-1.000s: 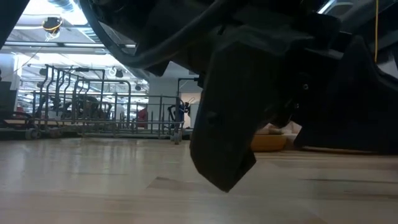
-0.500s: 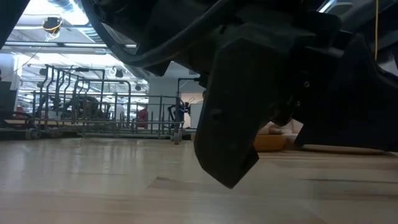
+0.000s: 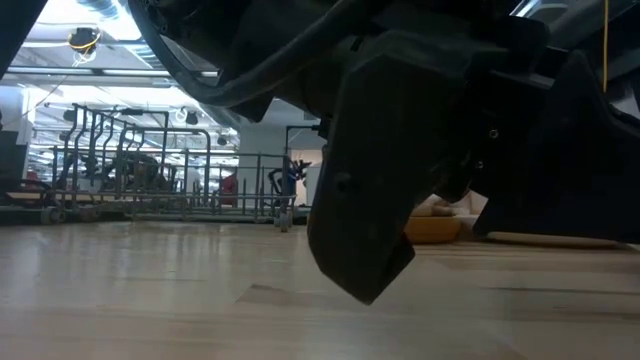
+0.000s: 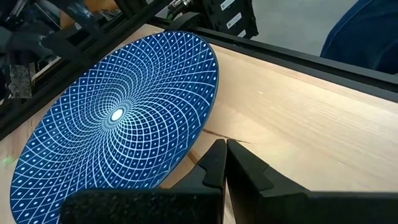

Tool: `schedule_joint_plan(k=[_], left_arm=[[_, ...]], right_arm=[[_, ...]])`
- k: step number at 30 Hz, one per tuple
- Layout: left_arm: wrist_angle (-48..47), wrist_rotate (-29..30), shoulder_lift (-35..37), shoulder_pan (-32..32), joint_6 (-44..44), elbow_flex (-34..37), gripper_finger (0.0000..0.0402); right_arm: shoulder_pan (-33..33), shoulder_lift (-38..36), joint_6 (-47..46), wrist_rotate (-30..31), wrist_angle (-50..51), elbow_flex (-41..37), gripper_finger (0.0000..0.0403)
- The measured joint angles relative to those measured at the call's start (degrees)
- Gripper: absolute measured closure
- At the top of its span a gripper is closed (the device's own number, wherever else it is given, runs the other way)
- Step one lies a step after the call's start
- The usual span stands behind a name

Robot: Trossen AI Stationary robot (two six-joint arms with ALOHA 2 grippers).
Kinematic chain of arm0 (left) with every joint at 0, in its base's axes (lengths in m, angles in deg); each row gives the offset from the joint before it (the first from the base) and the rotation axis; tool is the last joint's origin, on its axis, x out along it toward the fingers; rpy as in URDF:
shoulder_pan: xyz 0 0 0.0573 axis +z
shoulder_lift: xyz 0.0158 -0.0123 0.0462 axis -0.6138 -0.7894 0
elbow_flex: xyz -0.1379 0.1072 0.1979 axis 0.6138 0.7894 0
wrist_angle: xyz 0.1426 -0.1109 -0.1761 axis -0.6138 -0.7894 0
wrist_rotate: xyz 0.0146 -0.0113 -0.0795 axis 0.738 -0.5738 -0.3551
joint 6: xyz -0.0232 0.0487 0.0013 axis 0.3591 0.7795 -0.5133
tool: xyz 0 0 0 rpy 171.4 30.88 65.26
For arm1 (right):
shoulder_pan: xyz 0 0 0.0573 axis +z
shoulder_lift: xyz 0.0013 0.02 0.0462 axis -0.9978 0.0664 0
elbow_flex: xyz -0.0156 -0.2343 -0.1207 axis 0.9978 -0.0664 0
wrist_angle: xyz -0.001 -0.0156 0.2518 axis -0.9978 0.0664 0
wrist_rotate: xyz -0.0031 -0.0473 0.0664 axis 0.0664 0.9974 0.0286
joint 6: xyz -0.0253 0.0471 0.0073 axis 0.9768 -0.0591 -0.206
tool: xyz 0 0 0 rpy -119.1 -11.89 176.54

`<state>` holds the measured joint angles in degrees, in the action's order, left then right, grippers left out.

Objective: Sort dishes
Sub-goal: Put the blue plate into the dish rack

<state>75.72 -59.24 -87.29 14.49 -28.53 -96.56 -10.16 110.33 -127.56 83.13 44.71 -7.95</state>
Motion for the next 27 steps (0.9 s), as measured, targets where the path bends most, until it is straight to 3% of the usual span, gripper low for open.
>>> schedule_joint_plan(k=[9,18,27], left_arm=[[0.0,0.0,0.0,0.0,-0.2,0.0,0.0399],[0.0,0.0,0.0,0.0,-0.1,0.0,0.0399],[0.0,0.0,0.0,0.0,-0.1,0.0,0.0399]], right_arm=[[0.1,0.5,3.2,-1.1,-0.5,0.0,0.0212],[0.1,5.4,8.8,-4.6,-2.9,-0.1,0.0212],[-0.7,8.1,8.5,-3.4,-4.8,0.1,0.0212]])
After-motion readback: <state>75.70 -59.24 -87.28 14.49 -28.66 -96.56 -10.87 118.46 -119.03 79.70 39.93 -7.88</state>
